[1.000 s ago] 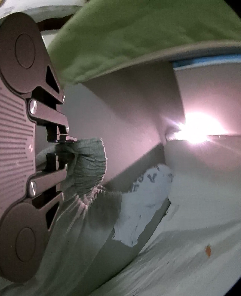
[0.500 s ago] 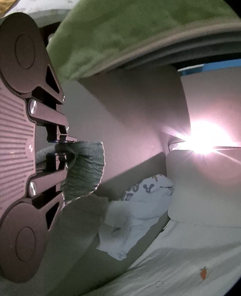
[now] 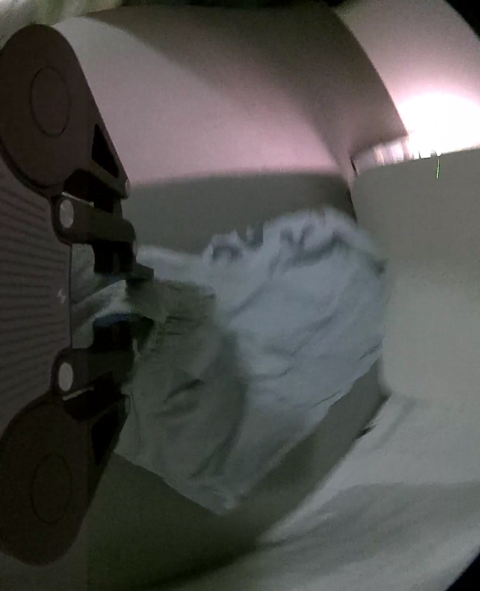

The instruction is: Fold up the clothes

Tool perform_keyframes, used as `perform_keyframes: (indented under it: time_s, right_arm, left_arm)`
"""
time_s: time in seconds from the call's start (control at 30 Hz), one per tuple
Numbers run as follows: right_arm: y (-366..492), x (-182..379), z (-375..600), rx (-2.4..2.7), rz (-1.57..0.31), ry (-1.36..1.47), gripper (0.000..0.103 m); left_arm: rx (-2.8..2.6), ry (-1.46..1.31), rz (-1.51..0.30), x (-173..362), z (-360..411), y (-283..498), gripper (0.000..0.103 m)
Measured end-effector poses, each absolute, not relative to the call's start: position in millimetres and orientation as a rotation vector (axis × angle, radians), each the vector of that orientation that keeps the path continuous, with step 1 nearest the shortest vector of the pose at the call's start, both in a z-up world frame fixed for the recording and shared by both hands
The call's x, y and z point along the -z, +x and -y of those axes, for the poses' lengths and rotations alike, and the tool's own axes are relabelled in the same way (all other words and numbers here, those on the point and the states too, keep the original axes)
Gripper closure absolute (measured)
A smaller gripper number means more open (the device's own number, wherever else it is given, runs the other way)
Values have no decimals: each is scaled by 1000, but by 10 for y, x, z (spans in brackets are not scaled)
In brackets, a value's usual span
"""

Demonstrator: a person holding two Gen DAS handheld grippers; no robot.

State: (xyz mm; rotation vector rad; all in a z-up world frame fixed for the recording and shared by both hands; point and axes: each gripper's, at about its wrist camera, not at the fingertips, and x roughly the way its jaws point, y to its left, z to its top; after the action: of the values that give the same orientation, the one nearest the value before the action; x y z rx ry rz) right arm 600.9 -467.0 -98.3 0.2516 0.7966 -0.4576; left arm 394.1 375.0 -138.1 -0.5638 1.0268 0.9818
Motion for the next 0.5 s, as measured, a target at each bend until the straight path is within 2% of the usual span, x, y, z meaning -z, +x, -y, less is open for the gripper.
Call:
perform_keyframes:
  time_s: [0.03, 0.07, 0.13, 0.2, 0.3, 0.37, 0.43, 0.5]
  right_arm:
    - [6029, 1035, 4602, 427, -799, 258, 57]
    - [6043, 1086, 4535, 398, -801, 264, 56]
    - [5873, 1156, 4419, 361, -797, 269, 42]
    - [5650, 1226, 4336, 333, -797, 276, 37]
    - [5264, 1338, 4337, 346, -811, 295, 37]
    - [4917, 1413, 4389, 362, -813, 324, 39]
    - [4576, 1486, 4412, 371, -802, 335, 52]
    - [4321, 1549, 4408, 352, -796, 333, 62]
  left_arm:
    - [-969, -513, -1043, 1413, -3721, 4027, 60]
    - [-955, -471, -1044, 1411, -3679, 4059, 56]
    - [-917, -421, -1014, 1372, -3586, 4034, 39]
    - [-881, -385, -988, 1326, -3488, 3970, 37]
    - [-801, -313, -958, 1242, -3236, 3852, 37]
    - [-725, -243, -941, 1187, -2960, 3806, 34]
    - [-628, -197, -932, 1159, -2642, 3797, 28]
    - [-492, -173, -942, 1181, -2248, 3785, 27]
